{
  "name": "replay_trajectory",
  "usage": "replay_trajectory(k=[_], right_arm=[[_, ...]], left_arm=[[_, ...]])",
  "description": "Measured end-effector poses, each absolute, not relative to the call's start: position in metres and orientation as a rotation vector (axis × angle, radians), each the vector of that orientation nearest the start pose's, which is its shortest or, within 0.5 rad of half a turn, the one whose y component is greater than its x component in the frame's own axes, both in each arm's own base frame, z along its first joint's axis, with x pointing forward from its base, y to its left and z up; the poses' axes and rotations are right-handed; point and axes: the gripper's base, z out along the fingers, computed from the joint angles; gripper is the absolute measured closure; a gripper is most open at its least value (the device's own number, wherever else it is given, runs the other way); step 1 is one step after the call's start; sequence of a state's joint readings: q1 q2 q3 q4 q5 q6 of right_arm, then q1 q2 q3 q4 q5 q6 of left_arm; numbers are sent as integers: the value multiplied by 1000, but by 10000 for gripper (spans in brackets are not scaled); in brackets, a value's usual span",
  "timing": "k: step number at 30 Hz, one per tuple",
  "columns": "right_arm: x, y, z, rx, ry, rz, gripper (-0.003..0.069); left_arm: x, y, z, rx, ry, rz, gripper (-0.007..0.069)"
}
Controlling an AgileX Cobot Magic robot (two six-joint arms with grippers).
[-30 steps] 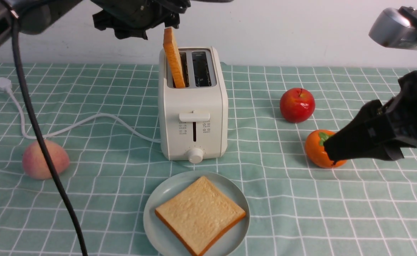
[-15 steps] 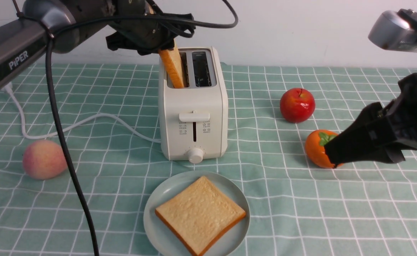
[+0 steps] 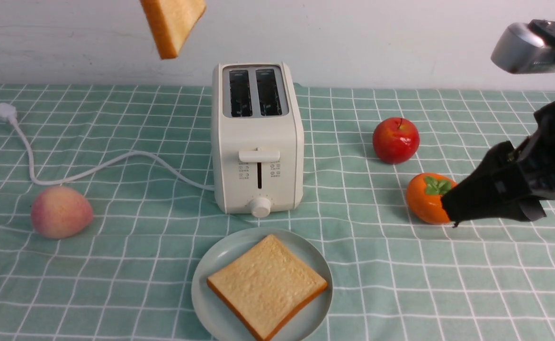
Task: Take toasted bread from bread machine on blue coffee table place on plate.
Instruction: 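Place the slice of bread on the plate with the left gripper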
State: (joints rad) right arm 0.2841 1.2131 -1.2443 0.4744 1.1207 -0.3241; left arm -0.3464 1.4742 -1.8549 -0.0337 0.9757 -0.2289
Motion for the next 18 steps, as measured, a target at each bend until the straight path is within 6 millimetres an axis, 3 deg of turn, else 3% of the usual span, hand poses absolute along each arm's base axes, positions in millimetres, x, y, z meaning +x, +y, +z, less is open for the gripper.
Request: replay_trajectory(k=[3, 5, 8, 9, 12, 13, 15, 16, 17, 18], right_arm=[[212, 101, 385, -651, 2420, 603, 216], [212, 101, 385, -649, 2418, 601, 216], [213, 101, 385, -647, 2415, 600, 216], [213, 101, 385, -646, 2413, 600, 216], [213, 101, 385, -644, 2413, 600, 216], [213, 101, 385, -644, 2413, 600, 216], [213, 101, 385, -644, 2412, 601, 216], [213, 101, 385, -644, 2412, 601, 216], [213, 101, 385, -644, 2412, 601, 216], [213, 101, 385, -644, 2412, 601, 216]], left_arm=[[259, -110, 470, 262, 2210, -489, 564], [252, -114, 453, 316, 2251, -555, 564], [246, -128, 404, 405, 2331, -738, 564], [246, -136, 370, 383, 2380, -882, 564], [252, -147, 324, 239, 2407, -1085, 564], [252, -147, 321, 229, 2414, -1102, 564], [264, -152, 284, -2, 2419, -1216, 564], [264, -152, 280, -18, 2425, -1217, 564], [273, -154, 260, -100, 2437, -1215, 564], [276, -154, 252, -118, 2446, -1207, 564]])
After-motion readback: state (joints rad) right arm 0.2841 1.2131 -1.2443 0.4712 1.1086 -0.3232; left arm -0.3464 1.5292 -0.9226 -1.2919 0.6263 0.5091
